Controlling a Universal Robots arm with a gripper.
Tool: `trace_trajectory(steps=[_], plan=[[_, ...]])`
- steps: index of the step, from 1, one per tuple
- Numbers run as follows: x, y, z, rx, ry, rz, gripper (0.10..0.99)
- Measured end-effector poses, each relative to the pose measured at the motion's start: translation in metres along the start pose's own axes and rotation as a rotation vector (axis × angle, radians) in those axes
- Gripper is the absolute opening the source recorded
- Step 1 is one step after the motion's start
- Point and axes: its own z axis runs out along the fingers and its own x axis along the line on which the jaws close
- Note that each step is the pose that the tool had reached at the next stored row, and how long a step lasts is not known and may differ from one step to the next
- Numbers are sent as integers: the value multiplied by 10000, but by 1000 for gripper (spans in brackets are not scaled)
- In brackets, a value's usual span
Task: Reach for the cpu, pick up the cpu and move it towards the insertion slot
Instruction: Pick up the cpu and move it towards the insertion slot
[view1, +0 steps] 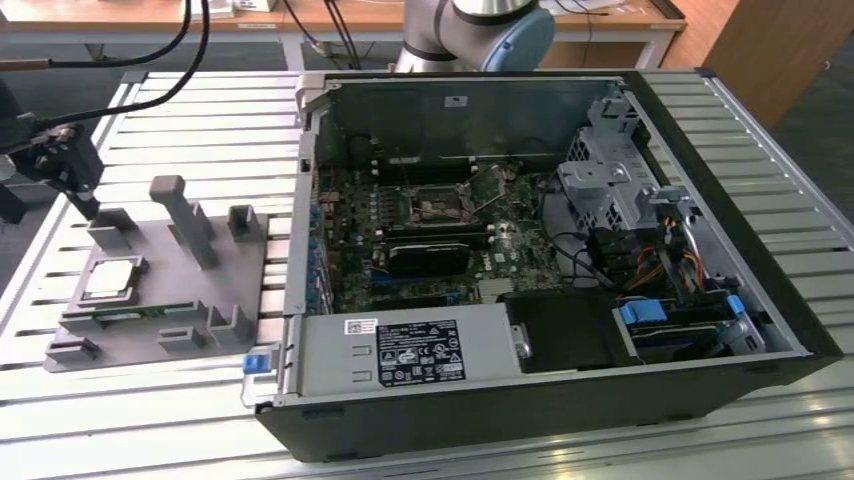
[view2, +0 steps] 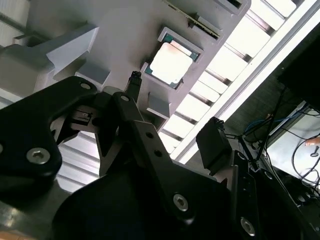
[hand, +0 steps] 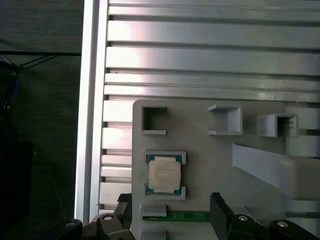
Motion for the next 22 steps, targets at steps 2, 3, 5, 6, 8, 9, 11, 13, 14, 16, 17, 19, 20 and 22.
trace_trajectory(steps=[2, 3, 5, 6, 8, 9, 11, 13, 14, 16, 17, 19, 20, 22], plan=[[0, -3, 36, 0, 0, 0, 718], [0, -4, 54, 0, 1, 0, 718], [0, -6, 92, 0, 0, 0, 718], [0, -7, 110, -1, -1, -1, 718], [0, -8, 145, 0, 1, 0, 718], [-1, -9, 163, 0, 1, 0, 718], [-1, -10, 199, 2, 1, 0, 718], [-2, -11, 236, 1, 1, 0, 718], [-2, -12, 254, 1, 0, 0, 718], [-2, -14, 288, 1, 0, 0, 718], [-3, -15, 302, 1, 0, 0, 718], [-3, -17, 329, 2, 1, 0, 718], [-3, -18, 346, 1, 0, 0, 718], [-4, -20, 379, 1, 0, 0, 718]])
